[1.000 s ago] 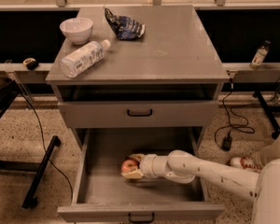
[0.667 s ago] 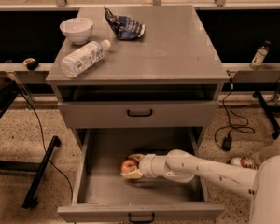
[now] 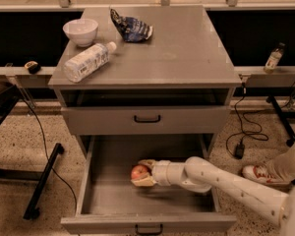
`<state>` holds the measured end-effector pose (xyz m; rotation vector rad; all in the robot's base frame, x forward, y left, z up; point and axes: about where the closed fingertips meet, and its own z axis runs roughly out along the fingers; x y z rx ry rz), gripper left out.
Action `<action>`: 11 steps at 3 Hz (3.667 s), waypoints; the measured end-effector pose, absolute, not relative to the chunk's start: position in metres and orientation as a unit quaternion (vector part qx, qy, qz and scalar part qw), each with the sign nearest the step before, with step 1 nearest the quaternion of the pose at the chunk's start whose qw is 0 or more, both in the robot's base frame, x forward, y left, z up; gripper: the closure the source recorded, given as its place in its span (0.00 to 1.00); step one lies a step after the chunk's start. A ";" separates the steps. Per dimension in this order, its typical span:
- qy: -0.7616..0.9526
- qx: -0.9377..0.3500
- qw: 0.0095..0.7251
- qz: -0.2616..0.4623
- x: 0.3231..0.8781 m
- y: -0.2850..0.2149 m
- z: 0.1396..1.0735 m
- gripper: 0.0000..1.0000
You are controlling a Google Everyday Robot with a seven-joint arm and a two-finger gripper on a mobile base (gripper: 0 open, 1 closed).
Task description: Pick apple from middle drawer and place on counter
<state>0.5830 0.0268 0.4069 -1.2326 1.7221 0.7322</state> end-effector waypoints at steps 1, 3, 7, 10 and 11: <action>0.684 -0.487 0.457 0.293 0.576 -0.014 0.447 1.00; 0.690 -0.503 0.453 0.255 0.564 -0.053 0.505 1.00; 0.621 -0.562 0.488 0.244 0.493 -0.095 0.672 1.00; 0.564 -0.525 0.561 0.302 0.513 -0.114 0.753 1.00; 0.570 -0.506 0.570 0.305 0.536 -0.131 0.794 1.00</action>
Offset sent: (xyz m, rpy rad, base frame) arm -0.0369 -0.1225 0.1434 -0.1158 -0.0761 -0.0528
